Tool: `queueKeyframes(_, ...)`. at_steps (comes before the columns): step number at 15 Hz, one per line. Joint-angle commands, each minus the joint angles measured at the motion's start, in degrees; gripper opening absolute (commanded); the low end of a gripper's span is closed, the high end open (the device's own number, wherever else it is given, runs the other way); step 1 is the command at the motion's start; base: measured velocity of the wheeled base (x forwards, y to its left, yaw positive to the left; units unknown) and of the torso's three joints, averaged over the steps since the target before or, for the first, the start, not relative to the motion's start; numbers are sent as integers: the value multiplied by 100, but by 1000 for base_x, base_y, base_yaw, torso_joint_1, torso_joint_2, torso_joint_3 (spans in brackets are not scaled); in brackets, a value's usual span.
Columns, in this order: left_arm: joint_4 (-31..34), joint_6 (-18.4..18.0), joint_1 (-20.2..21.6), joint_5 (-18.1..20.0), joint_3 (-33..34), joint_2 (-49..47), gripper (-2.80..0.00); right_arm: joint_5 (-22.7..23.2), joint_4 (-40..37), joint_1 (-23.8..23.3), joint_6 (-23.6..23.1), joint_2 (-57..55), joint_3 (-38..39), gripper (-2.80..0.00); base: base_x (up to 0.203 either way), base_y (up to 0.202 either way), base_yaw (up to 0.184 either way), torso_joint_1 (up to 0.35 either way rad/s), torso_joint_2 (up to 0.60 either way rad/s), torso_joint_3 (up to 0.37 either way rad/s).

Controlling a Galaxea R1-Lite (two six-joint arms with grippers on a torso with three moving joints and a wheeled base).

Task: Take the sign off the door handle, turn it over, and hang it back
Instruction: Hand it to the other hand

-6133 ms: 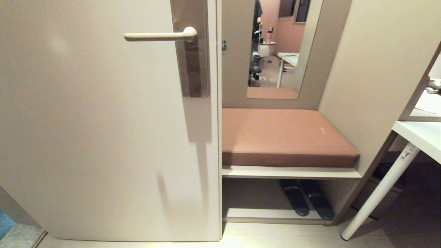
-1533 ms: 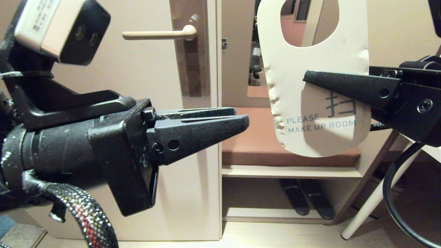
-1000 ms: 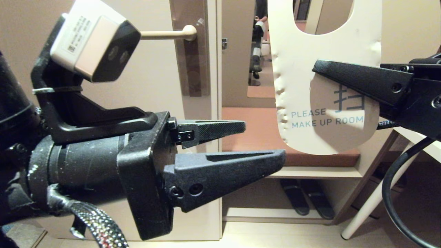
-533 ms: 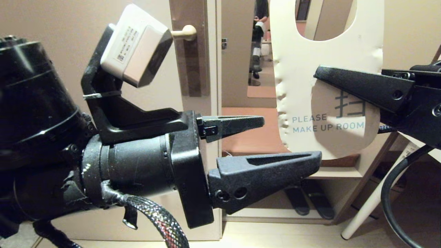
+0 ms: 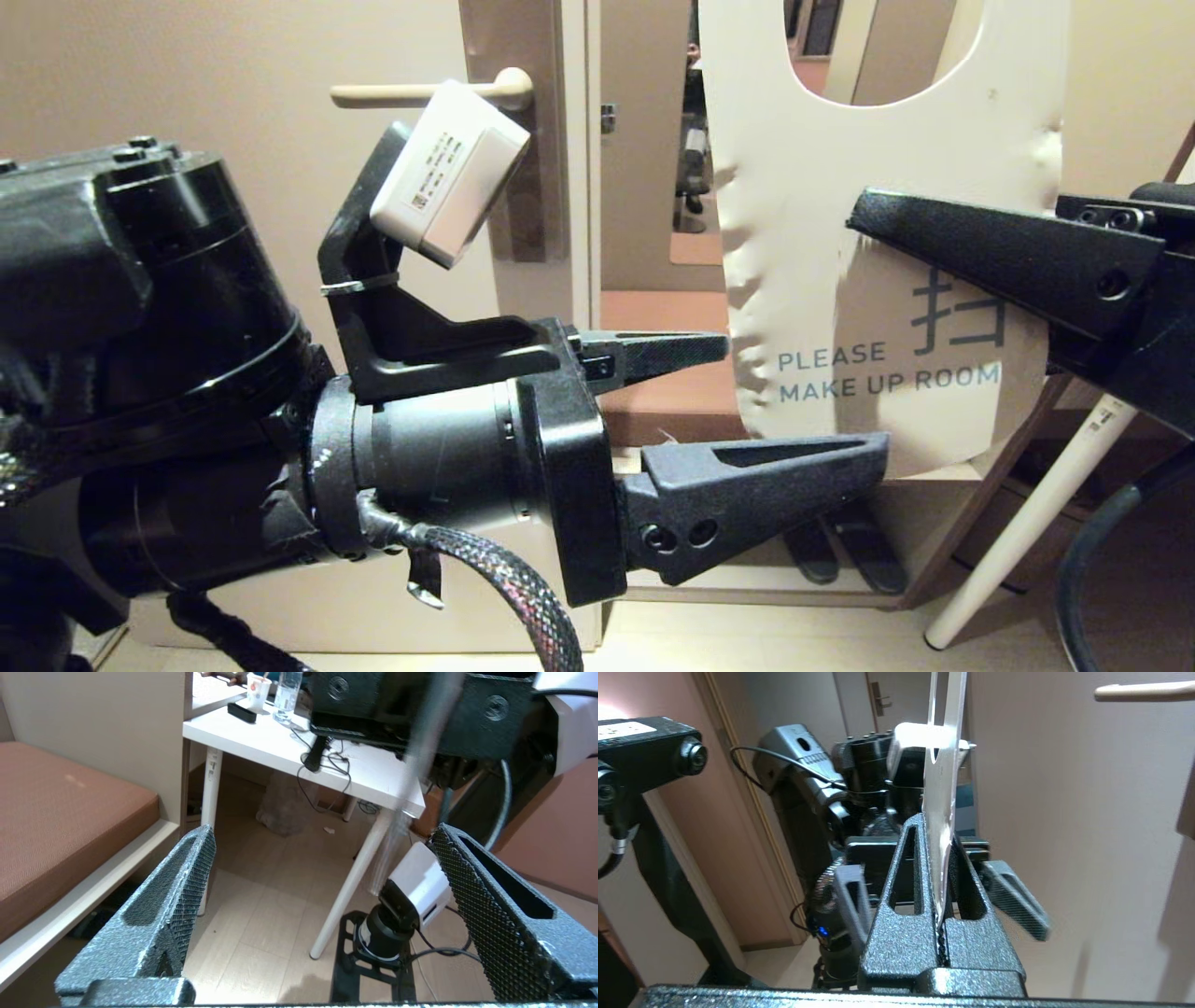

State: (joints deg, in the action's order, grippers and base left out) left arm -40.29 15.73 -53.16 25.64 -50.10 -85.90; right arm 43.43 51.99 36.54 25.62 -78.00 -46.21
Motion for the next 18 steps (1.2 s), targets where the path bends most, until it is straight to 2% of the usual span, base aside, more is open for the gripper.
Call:
queueKeyframes(1, -32, 18, 41, 11, 1, -41, 0, 26, 31, 60, 13, 12, -4, -280, 0, 0, 0, 0, 0, 0)
queueKeyframes(6, -419, 53, 52, 108, 1, -155, 0, 26, 31, 275, 13, -26, 51, -280, 0, 0, 0, 0, 0, 0)
queueKeyframes(18, -579, 62, -274, 113, 4, -286, 0, 26, 39, 275, 4, -207, 40, -280, 0, 0, 0, 0, 0, 0)
